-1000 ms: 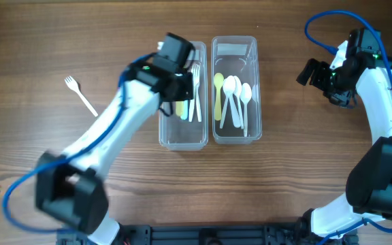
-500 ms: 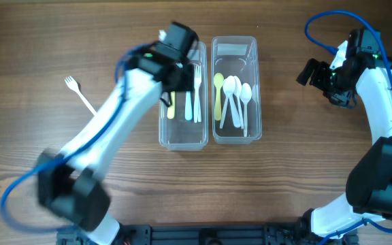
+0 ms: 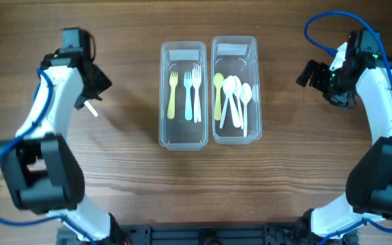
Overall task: Pack container
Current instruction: 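Reach the left gripper to the last white fork and grasp it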
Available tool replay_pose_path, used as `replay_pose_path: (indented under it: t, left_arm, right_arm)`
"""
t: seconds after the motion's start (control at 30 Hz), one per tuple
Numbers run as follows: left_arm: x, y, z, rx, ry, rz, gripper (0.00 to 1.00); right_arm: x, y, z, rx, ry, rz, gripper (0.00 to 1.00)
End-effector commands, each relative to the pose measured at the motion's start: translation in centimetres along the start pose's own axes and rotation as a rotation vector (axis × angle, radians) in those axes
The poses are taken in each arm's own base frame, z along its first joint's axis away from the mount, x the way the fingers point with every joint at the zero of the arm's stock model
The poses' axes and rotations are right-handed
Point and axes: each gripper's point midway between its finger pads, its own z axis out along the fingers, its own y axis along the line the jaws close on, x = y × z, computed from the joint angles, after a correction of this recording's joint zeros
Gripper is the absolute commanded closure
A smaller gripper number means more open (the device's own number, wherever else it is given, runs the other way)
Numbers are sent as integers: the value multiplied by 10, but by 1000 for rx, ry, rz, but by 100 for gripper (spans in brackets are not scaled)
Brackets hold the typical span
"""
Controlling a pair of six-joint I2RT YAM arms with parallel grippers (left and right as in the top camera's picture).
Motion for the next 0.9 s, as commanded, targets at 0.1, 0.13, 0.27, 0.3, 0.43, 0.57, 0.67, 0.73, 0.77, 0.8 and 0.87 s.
replay_pose_path:
  t: [0.1, 0.13, 0.27, 0.3, 0.43, 0.57, 0.67, 0.73, 0.77, 0.8, 0.87]
  left_arm:
    - [-14, 19, 64, 16, 74, -144, 37]
    - [-15, 20, 69, 17, 76, -150, 39]
    - [-22, 16, 84, 27, 51, -153, 42]
    - [-24, 15, 85, 32, 43, -155, 43]
    - [-30, 12, 86, 45, 20, -124, 57]
    - [-31, 17, 88, 17, 8, -101, 54]
    - [-27, 18, 95, 5, 23, -98, 54]
    - [-22, 20, 101, -5, 41, -95, 54]
    - [-20, 21, 105, -11, 51, -93, 54]
    - [-16, 22, 110, -19, 64, -92, 55]
    - [-14, 23, 112, -24, 72, -90, 58]
  right_arm:
    - [7, -1, 2, -1, 30, 20, 0]
    - [8, -1, 2, -1, 32, 20, 0]
    - [9, -1, 2, 0, 37, 22, 0]
    - [9, -1, 2, 0, 38, 21, 0]
    - [9, -1, 2, 0, 38, 21, 0]
    - [9, -1, 2, 1, 37, 21, 0]
    - [9, -1, 2, 1, 37, 20, 0]
    - [9, -1, 2, 0, 37, 21, 0]
    - [9, -1, 2, 0, 38, 21, 0]
    - [9, -1, 2, 1, 38, 21, 0]
    - [9, -1, 2, 1, 38, 21, 0]
